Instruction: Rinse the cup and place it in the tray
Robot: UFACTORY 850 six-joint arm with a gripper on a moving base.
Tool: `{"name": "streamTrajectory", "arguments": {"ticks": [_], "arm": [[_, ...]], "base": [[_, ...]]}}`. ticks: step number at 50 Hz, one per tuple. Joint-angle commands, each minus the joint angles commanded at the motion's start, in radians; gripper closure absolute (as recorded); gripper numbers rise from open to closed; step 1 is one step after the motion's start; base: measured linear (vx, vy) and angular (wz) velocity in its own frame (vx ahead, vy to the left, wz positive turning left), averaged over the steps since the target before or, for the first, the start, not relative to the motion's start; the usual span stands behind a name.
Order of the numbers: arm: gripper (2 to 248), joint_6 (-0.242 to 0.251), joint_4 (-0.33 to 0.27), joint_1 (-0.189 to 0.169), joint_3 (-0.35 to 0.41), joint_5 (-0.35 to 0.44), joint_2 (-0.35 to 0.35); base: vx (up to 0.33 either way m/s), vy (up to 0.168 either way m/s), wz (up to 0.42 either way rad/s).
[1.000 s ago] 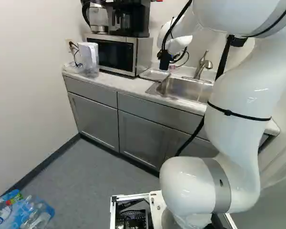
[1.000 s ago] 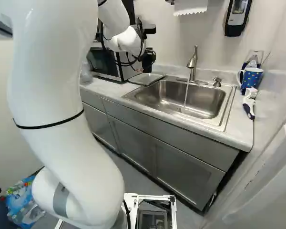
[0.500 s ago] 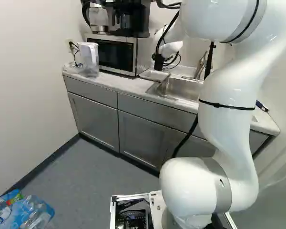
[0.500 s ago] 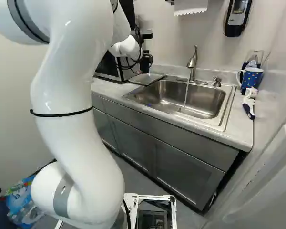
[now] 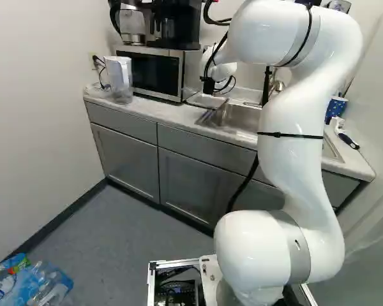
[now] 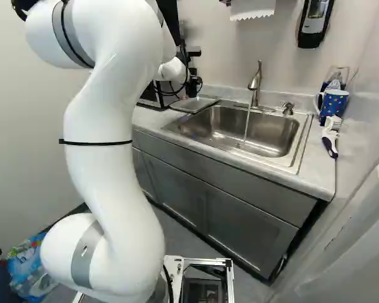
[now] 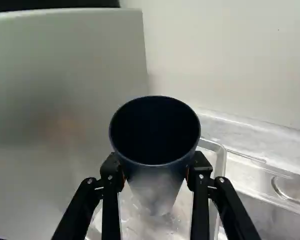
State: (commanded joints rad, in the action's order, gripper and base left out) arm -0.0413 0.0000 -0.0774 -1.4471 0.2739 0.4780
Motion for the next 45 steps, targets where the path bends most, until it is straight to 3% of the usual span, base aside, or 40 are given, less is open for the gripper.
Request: {"name": "streamTrajectory", "arguments": {"ticks": [23, 45], "arm": [[124, 0.0, 0.0, 0.0, 0.015, 0.078, 0.028], [124, 0.0, 0.0, 0.0, 0.026, 0.078, 0.056]], "base": [[0.0, 0.0, 0.0], [0.0, 0.0, 0.0]]}}
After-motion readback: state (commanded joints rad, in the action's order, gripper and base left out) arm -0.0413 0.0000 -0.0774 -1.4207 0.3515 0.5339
